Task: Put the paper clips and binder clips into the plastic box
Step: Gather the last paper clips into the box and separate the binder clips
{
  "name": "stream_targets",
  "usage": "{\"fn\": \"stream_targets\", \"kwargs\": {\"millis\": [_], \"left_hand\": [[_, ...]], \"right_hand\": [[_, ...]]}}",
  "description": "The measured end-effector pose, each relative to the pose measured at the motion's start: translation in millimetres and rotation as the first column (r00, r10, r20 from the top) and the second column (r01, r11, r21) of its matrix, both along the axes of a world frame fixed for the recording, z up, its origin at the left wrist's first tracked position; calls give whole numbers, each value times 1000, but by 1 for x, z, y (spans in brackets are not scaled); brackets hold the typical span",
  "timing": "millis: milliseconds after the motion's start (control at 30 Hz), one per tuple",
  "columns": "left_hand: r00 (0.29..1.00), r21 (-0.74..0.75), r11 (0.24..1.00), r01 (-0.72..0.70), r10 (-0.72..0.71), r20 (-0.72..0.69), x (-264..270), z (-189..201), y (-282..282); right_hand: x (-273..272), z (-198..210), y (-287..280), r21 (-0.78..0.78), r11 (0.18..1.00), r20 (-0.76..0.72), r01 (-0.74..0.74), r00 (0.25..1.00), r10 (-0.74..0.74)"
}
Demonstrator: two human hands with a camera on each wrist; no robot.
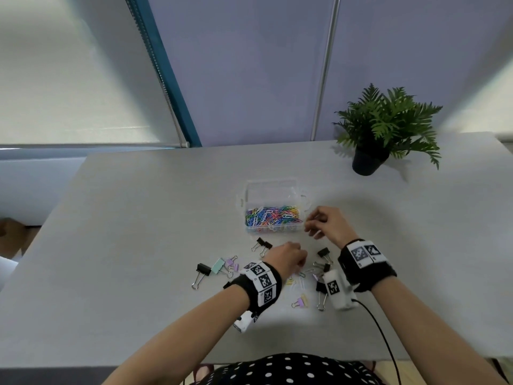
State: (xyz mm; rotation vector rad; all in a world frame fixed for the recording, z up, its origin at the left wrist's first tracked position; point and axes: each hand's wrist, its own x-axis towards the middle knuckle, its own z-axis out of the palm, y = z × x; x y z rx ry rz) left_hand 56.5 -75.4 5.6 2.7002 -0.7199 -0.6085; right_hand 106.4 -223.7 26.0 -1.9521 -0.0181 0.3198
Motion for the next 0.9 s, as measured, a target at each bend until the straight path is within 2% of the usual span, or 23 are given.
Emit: {"fn": "stream_targets", "kwargs": {"millis": [267,400,500,667,733,800,833,900], "left_hand": [[998,63,997,53,-56,43,-14,3,-11],[989,128,983,131,-139,57,-19,10,-14],[964,189,955,228,-249,94,-19,8,-14],[905,291,889,352,-403,135,-18,-3,-11],[934,241,919,312,-343,97,-14,-1,-7],[992,50,991,123,-123,-10,-5,8,1],[997,-52,999,15,-19,-78,1,14,8],[982,-201,972,-125,91,-168,16,24,23]], "right_hand": [[49,11,28,17,998,32,67,997,-67],[58,4,42,-91,995,15,-40,999,42],[55,10,41,-266,956,94,-125,983,155],[53,9,2,-388,921,185,-31,976,111],[53,1,-17,-449,893,144,-3,987,75],[53,-8,-31,-498,867,72,-6,996,48],[51,-13,-34,-531,847,33,-31,998,57],[47,-24,-36,-586,804,-24,-94,995,99]]}}
